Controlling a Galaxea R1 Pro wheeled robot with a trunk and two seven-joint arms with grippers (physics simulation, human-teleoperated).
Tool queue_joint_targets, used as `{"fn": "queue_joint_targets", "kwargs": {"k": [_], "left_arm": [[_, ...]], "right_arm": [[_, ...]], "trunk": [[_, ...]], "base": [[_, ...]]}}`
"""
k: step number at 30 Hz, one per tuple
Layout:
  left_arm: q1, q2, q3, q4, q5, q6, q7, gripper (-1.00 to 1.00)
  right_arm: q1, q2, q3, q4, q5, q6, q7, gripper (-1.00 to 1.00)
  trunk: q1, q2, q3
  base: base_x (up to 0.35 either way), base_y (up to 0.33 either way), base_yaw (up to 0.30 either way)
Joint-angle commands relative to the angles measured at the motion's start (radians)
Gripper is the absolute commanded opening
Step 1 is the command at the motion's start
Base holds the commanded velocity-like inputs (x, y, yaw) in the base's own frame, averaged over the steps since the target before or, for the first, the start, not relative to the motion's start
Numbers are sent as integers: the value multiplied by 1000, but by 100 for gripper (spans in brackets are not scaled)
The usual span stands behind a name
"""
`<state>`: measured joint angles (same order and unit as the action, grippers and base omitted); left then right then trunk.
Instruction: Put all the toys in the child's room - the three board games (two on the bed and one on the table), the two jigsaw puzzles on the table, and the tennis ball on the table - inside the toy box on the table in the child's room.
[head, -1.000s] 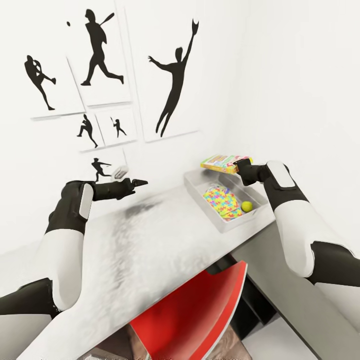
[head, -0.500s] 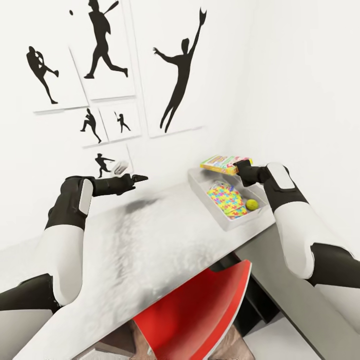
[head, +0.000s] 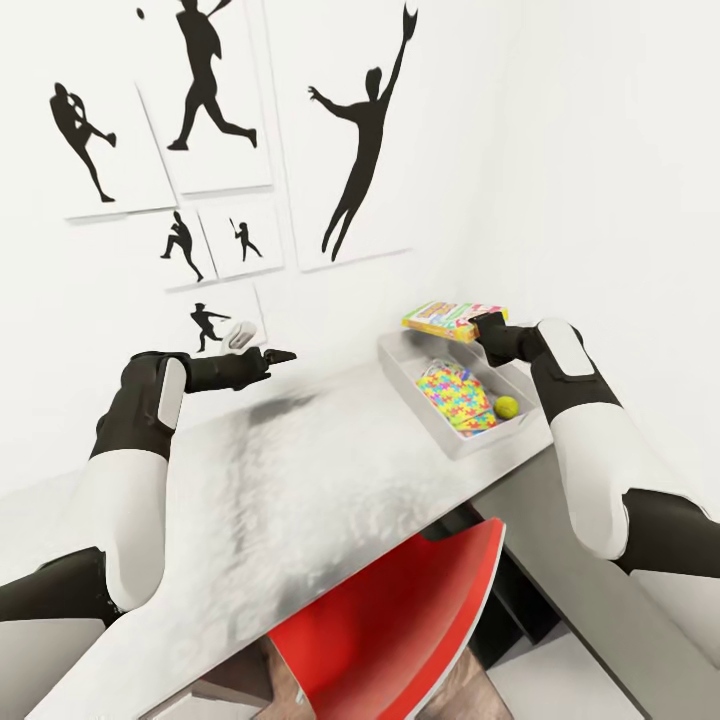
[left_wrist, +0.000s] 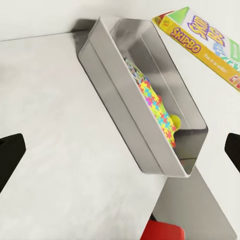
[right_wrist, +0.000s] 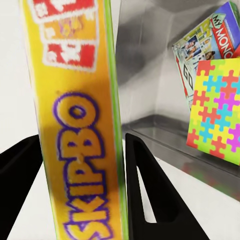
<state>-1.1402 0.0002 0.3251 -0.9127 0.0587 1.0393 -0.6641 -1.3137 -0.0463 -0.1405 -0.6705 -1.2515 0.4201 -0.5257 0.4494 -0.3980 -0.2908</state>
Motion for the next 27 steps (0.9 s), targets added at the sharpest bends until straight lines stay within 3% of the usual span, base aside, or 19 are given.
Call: {"fn": "queue_joint_targets", "kwargs": {"k": [1, 23, 27], "left_arm": [[-1, 0, 2, 0, 6, 8, 1, 100], [-1, 0, 1, 0, 6, 8, 1, 100], [-27, -1, 2, 0, 7, 8, 1, 100]], "right_arm": [[-1, 0, -2, -1, -6, 3, -7, -100], [-1, 0, -2, -1, -6, 2, -7, -100], [-1, 0, -4, -1, -4, 1, -7, -100]], "trunk": [[1, -2, -3], [1, -2, -23], [1, -2, -29]], "base": [[0, 0, 0], [0, 0, 0], [0, 0, 0]]}}
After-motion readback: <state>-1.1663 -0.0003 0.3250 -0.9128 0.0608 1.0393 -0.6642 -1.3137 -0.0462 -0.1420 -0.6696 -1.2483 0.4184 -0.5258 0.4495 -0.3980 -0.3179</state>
